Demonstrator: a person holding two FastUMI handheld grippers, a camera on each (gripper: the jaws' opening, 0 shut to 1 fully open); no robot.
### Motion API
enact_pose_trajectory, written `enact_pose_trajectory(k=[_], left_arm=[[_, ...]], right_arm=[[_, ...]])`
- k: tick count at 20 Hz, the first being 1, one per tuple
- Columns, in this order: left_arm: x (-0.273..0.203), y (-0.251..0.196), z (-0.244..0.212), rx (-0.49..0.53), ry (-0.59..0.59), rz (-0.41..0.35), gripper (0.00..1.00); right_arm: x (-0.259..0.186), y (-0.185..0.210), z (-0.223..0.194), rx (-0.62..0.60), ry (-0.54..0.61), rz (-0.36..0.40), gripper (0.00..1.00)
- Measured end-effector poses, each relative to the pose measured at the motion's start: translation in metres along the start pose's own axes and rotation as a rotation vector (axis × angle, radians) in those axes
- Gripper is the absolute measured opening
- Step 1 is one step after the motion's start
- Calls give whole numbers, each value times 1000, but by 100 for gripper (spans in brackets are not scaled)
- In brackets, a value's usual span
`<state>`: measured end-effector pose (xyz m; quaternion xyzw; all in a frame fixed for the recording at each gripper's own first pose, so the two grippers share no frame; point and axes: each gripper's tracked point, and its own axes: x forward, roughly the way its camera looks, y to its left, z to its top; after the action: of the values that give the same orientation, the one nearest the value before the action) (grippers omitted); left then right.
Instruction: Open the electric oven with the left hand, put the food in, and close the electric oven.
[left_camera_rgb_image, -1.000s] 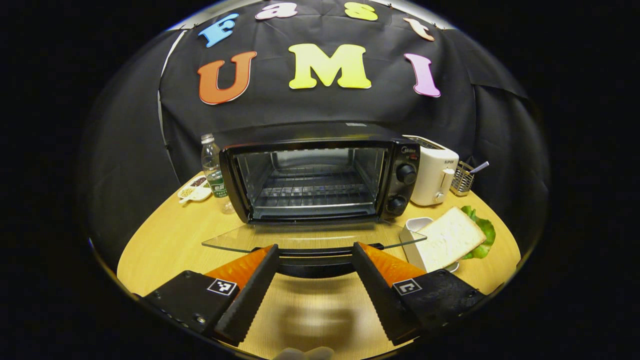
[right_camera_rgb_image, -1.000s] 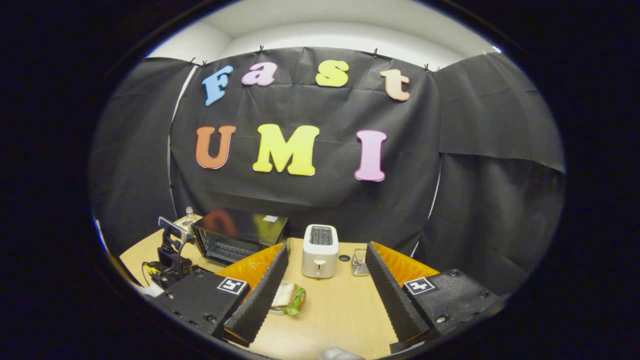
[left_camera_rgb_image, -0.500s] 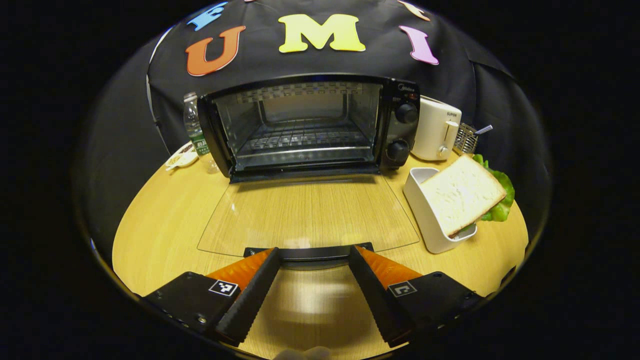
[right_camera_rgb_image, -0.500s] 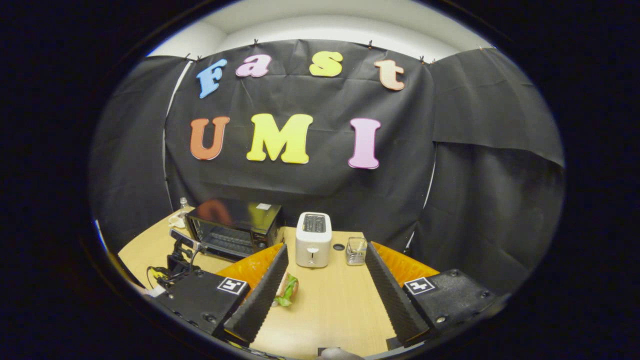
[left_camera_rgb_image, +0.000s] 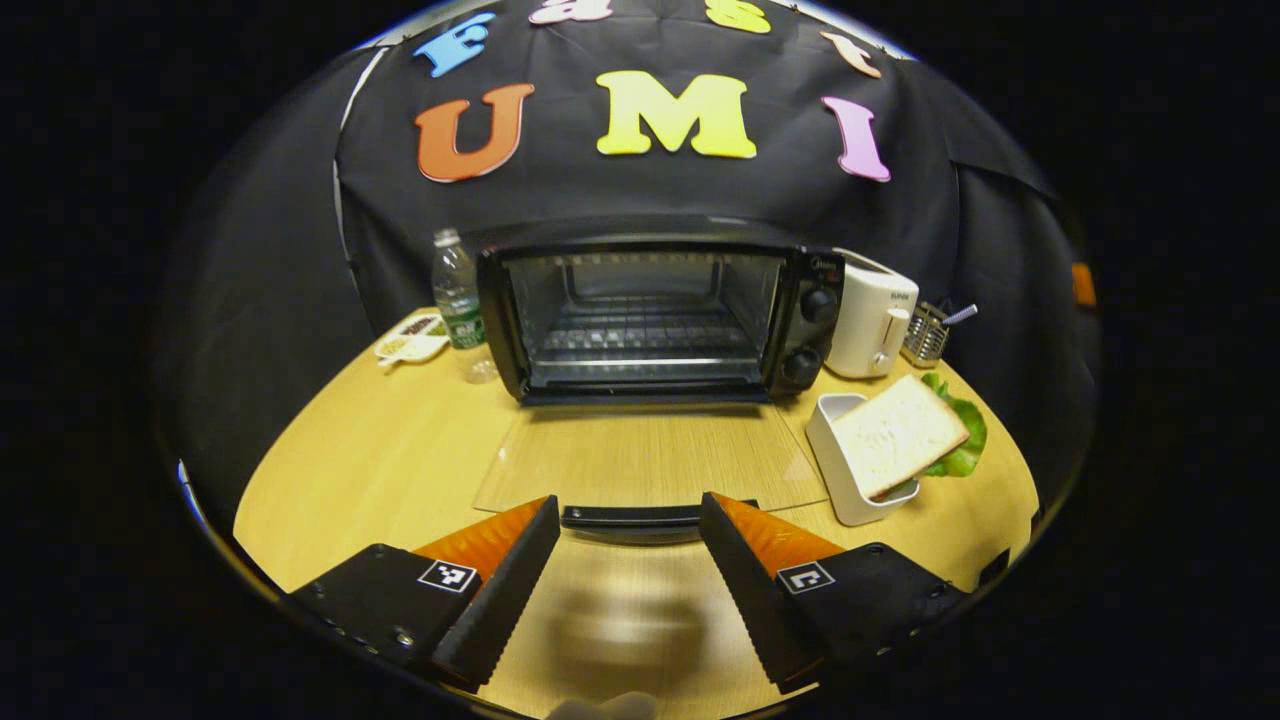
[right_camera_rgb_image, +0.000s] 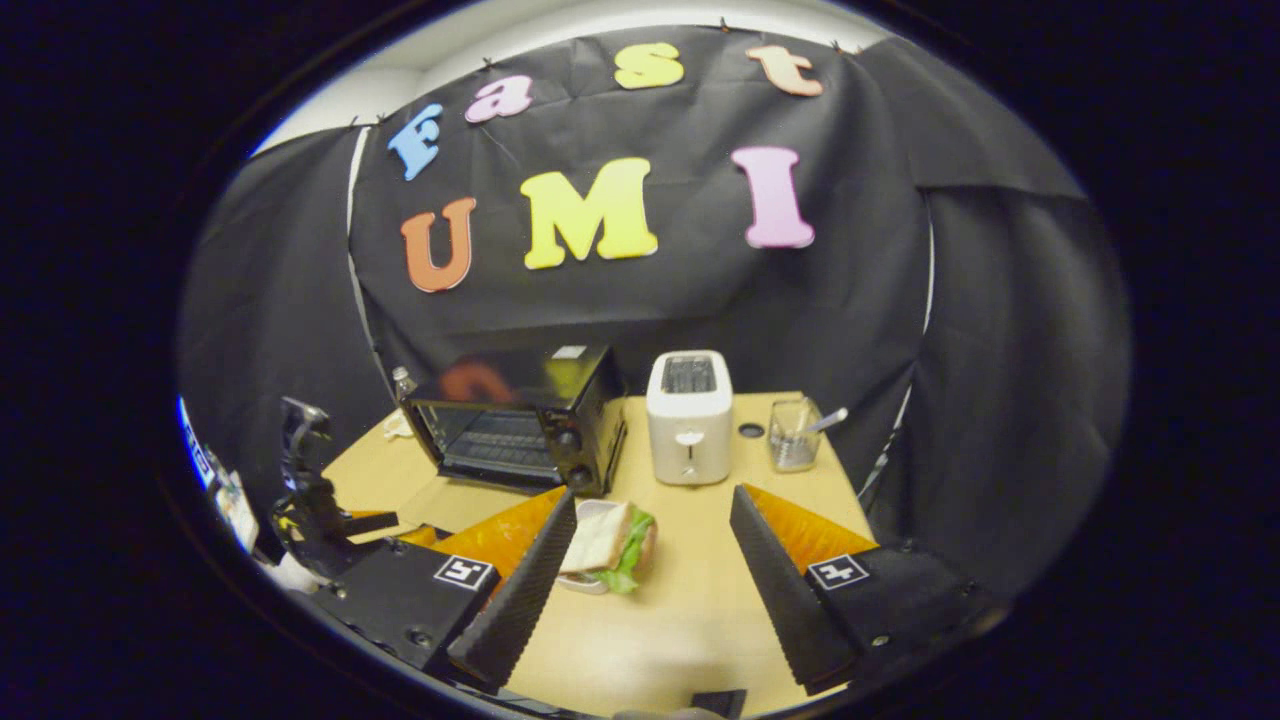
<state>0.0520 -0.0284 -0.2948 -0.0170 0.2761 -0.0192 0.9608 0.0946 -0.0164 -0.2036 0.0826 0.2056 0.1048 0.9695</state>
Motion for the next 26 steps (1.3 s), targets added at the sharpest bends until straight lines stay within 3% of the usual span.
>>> enact_pose_trajectory(k=[5, 9, 10, 11, 12, 13, 14, 15, 16, 17, 18, 19, 23, 24, 26], left_arm=[[-77, 23, 78, 22, -177, 77, 93], [-129, 9, 129, 24, -269, 95, 93], [-138, 4, 137, 17, -282, 97, 93], [-146, 0, 146, 17, -296, 102, 93], [-154, -3, 154, 17, -308, 110, 93], [-159, -7, 161, 12, -315, 119, 93], [-162, -9, 167, 3, -323, 127, 93], [-165, -13, 169, -13, -325, 139, 93], [-168, -12, 171, -26, -328, 160, 93], [-171, -12, 172, -35, -329, 177, 93], [-173, -14, 170, -41, -326, 190, 93], [-174, -15, 168, -46, -319, 193, 93], [-182, -11, 161, -26, -317, 184, 93], [-184, -8, 156, -19, -314, 179, 93], [-189, -5, 151, -11, -320, 151, 93]], right_arm=[[67, 0, -58, 112, 126, 112, 98], [113, 5, -77, 256, 204, 206, 98], [123, 5, -83, 297, 233, 226, 87], [132, 3, -86, 332, 248, 238, 99], [141, 2, -88, 359, 268, 252, 86], [145, 3, -90, 391, 285, 274, 98], [148, 7, -92, 428, 304, 309, 95], [150, 11, -95, 464, 329, 337, 79], [151, 12, -99, 492, 356, 353, 69], [150, 12, -100, 522, 365, 369, 78], [150, 15, -98, 548, 372, 385, 53], [151, 16, -97, 569, 372, 393, 47], [147, 17, -90, 561, 354, 395, 35], [142, 16, -84, 549, 332, 378, 43], [128, 22, -65, 540, 275, 358, 42]])
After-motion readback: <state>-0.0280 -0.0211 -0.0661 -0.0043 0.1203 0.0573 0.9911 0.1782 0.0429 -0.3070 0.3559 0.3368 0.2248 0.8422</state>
